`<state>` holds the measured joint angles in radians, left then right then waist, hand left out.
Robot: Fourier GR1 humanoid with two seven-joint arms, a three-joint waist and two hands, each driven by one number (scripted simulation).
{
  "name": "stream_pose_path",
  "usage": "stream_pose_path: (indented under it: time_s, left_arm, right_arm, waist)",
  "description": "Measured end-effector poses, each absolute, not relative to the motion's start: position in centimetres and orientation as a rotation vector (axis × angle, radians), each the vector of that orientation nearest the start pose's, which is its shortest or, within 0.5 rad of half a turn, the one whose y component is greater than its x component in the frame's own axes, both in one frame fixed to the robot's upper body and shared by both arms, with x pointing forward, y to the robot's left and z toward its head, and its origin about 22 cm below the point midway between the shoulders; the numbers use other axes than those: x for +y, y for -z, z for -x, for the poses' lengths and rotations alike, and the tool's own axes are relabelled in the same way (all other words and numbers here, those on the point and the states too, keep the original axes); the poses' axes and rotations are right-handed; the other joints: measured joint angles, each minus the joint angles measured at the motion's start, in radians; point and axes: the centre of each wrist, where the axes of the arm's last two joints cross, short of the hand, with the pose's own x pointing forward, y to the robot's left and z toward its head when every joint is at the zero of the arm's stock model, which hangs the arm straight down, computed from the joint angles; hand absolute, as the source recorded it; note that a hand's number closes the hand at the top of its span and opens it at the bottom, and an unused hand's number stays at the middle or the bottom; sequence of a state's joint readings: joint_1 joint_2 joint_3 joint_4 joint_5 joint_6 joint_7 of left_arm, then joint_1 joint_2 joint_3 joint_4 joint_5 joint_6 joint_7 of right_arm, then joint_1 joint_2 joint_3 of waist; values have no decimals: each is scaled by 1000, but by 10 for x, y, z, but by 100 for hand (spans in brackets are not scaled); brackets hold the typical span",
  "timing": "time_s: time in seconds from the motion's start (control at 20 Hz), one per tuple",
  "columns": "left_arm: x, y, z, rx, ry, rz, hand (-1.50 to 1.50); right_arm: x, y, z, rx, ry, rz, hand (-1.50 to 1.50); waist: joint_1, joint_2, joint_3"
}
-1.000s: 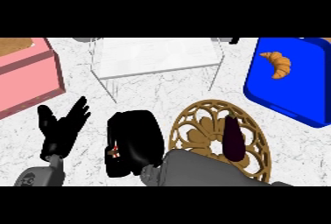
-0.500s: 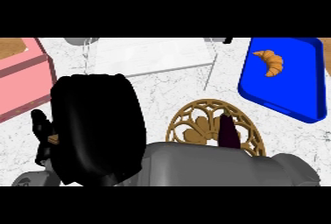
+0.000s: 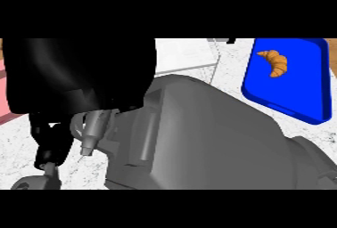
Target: Pick the cupcake from the placemat and place it in the tiered shelf
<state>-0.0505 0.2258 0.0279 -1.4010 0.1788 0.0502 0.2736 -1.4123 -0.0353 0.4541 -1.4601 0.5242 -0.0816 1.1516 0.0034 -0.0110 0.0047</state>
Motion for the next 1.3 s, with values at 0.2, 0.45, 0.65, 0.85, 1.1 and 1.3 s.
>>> stream_pose_path:
  time_s: [0.2,0.45,0.65,0.85,1.1,1.3]
  left_arm:
    - [290,12,-253,-1184,-42,-92,0]
    - [294,12,-253,-1194,-30,-86,0]
    - [295,8,-254,-1190,-26,-89,0]
    - [290,7,-255,-1183,-24,-83,0]
    - [292,8,-257,-1183,-22,-82,0]
    - [292,10,-258,-1193,-18,-83,0]
  right_arm:
    - [28,-366,-280,-1813,-664,673,150]
    - [15,-390,-308,-1774,-627,712,150]
    - [3,-395,-333,-1725,-638,724,150]
    - [0,-388,-357,-1684,-698,737,150]
    - [1,-381,-376,-1667,-746,761,150]
    - [3,-371,-392,-1663,-750,783,150]
  waist:
    - [3,4,-1]
    - [7,7,-1]
    - [11,10,-1]
    - [16,12,-2]
    - [21,15,-2]
    - [25,16,-1]
